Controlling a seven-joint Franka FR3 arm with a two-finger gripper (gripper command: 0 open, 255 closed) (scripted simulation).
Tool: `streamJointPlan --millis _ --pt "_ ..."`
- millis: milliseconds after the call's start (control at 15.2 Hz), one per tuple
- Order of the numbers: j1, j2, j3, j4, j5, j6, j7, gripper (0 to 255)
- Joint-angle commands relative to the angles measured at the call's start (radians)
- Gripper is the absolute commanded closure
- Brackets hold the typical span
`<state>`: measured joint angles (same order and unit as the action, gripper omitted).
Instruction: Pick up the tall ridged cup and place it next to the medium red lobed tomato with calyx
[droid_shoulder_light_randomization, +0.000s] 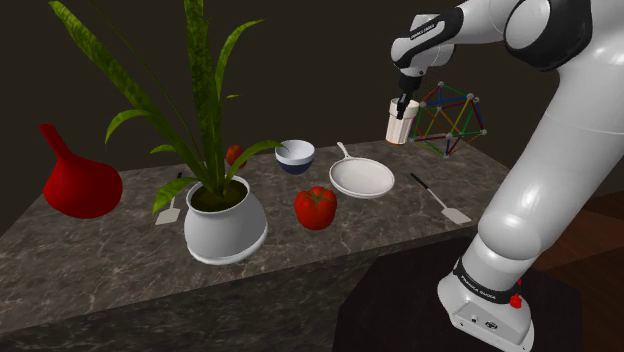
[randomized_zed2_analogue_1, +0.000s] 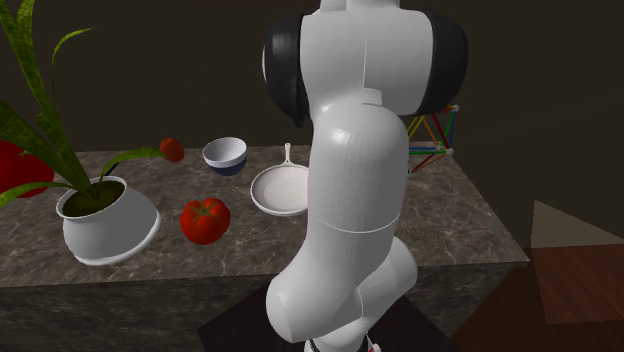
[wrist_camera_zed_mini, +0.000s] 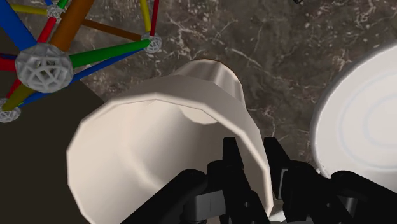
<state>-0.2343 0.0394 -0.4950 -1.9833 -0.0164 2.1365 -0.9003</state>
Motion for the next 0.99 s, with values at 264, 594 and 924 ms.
streamJointPlan --millis 264,594,924 --pt "0.003 -0.022 0.001 0.059 -0.012 -0.078 0.007 255" --pt "0.004 -0.033 0.002 0.115 -0.017 -0.144 0.009 255" --pt "0.005 -0.039 0.003 0.176 -0.019 -0.210 0.009 255"
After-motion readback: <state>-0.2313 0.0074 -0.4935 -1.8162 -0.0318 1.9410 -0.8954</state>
